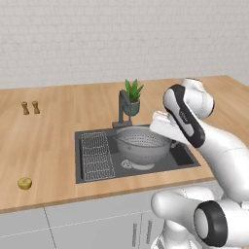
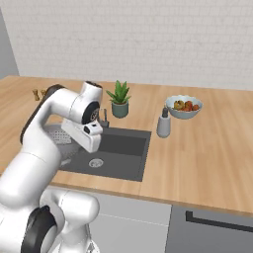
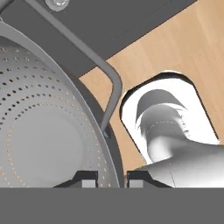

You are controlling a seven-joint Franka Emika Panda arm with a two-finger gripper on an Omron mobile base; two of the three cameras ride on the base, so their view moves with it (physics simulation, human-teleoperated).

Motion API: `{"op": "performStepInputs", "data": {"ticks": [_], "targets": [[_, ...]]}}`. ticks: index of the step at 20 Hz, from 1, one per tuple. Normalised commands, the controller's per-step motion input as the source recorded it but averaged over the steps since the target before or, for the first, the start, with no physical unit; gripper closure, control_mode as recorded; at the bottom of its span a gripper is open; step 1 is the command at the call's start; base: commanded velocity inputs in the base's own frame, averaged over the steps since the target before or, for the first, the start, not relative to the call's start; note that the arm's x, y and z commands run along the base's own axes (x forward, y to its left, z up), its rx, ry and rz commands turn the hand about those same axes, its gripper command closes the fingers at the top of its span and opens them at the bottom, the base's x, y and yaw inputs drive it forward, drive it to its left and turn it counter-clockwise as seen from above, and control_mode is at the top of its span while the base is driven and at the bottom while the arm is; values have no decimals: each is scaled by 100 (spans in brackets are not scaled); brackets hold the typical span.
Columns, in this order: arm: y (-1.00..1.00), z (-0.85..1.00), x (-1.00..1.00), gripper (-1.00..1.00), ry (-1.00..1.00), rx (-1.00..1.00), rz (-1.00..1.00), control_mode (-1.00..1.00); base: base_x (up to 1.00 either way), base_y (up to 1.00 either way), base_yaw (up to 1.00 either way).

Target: Put the colander in the sink, put the kiwi in the colander, and turn on the sink faucet and pour water over the colander.

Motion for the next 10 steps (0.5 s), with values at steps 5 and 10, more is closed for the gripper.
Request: {"op": "performStepInputs", "data": {"ticks": [5, 10], "targets": [[-86, -8, 60, 100, -5, 0, 0, -100, 0, 0, 0], [-72, -44, 75, 100, 0, 0, 0, -100, 0, 0, 0]]}}
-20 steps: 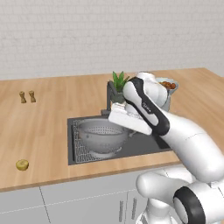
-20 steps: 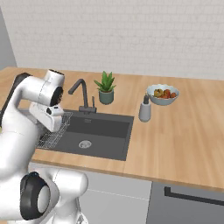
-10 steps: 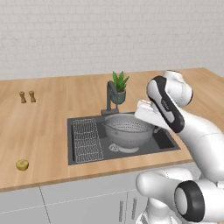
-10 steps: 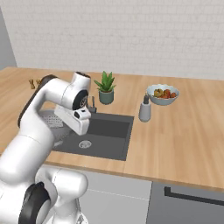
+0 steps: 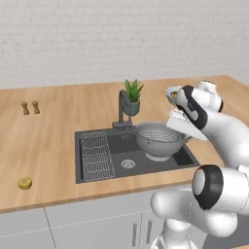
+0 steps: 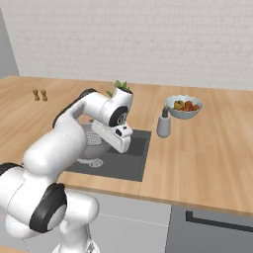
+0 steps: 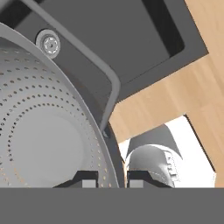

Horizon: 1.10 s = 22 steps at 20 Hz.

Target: Put the colander in the sink, put the kiwi in the colander, and turn on the sink faucet and pour water over the colander.

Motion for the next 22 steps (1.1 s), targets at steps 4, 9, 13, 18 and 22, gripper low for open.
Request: {"op": "performStepInputs", "data": {"ticks": [4, 9, 13, 18, 22], "targets": [[-21, -52, 97, 100, 0, 1, 0, -100, 0, 0, 0], [3, -70, 85, 100, 3, 1, 2, -100, 0, 0, 0], [15, -70, 73, 100, 2, 0, 6, -100, 0, 0, 0], [17, -51, 82, 100, 1, 0, 8, -100, 0, 0, 0], [15, -41, 67, 100, 0, 0, 11, -100, 0, 0, 0]]}}
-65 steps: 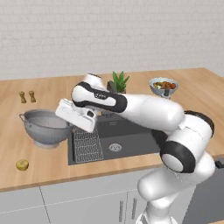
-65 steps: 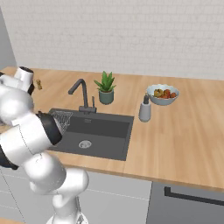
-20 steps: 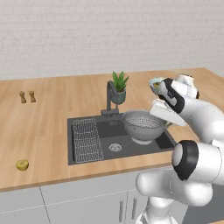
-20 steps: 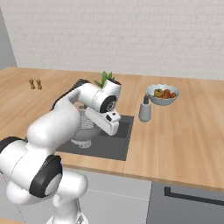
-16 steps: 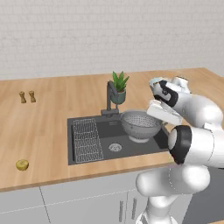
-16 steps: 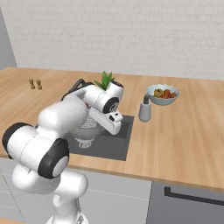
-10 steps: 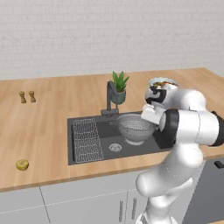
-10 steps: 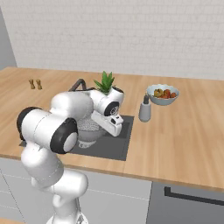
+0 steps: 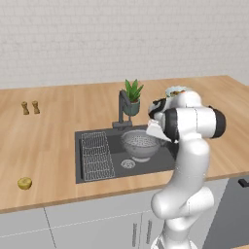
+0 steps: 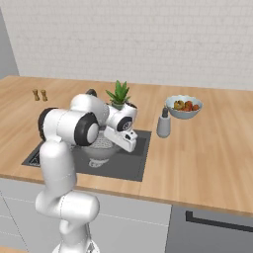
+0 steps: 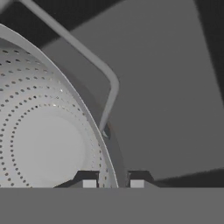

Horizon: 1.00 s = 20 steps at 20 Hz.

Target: Put the colander in the sink, put the kiwi in the colander, and turn on the sink faucet and pour water over the colander.

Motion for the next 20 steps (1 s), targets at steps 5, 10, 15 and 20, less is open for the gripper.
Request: {"op": "performStepInputs", "data": {"ticks": [5, 10, 15, 20], "targets": [[23, -46, 63, 100, 2, 0, 7, -100, 0, 0, 0], [30, -57, 13, 100, 10, 0, 8, -100, 0, 0, 0], [33, -52, 0, 100, 6, 0, 6, -100, 0, 0, 0], [24, -19, 0, 100, 5, 0, 6, -100, 0, 0, 0]]}}
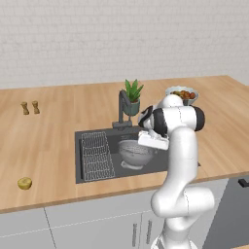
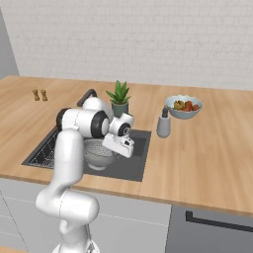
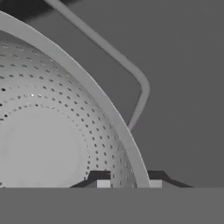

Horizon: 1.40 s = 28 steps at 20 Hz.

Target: Put the colander in the sink, put the kiwi in the colander, and turn on the sink faucet and pour water over the colander.

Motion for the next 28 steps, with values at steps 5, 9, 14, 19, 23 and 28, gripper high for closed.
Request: {"op": "performStepInputs", "data": {"ticks": [5, 9, 14, 19, 23, 28], "targets": [[33, -2, 0, 100, 0, 0, 4, -100, 0, 0, 0], [50, -1, -6, 100, 1, 2, 5, -100, 0, 0, 0], [48, -5, -40, 100, 0, 3, 5, -100, 0, 0, 0], [42, -8, -37, 100, 0, 1, 5, -100, 0, 0, 0], [36, -24, -20, 100, -5, 0, 2, -100, 0, 0, 0], [5, -23, 1, 100, -8, 0, 0, -100, 0, 0, 0]]}}
